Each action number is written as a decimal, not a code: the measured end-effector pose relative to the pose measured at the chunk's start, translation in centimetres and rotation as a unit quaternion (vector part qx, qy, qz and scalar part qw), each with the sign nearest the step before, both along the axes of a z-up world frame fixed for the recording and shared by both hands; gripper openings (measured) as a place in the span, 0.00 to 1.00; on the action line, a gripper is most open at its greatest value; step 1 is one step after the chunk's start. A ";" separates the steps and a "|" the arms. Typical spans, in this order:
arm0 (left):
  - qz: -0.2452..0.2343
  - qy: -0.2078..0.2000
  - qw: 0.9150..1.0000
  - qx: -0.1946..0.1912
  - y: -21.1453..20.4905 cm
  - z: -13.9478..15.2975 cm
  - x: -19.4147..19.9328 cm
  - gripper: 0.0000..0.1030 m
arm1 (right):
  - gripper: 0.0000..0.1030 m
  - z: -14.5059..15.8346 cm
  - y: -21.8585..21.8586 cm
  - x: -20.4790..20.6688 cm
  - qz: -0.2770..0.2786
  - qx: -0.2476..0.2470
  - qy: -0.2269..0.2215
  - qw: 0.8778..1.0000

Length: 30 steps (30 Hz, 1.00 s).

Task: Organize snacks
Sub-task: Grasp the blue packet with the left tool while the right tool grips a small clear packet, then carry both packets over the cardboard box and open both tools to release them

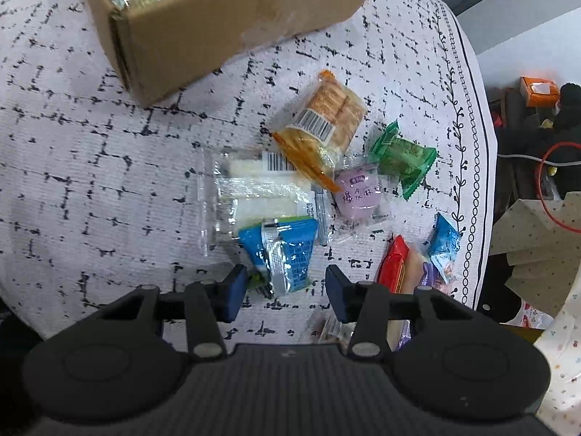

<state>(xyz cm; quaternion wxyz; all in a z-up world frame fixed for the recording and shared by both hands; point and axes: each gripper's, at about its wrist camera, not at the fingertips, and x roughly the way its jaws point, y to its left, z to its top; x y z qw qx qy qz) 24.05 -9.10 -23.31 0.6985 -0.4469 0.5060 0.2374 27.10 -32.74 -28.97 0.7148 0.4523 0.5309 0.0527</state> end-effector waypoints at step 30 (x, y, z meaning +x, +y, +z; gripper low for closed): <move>-0.046 -0.063 0.995 0.062 2.6 6.6 -1.9 0.32 | 0.15 5.6 4.6 0.0 0.073 0.018 -0.150 0.986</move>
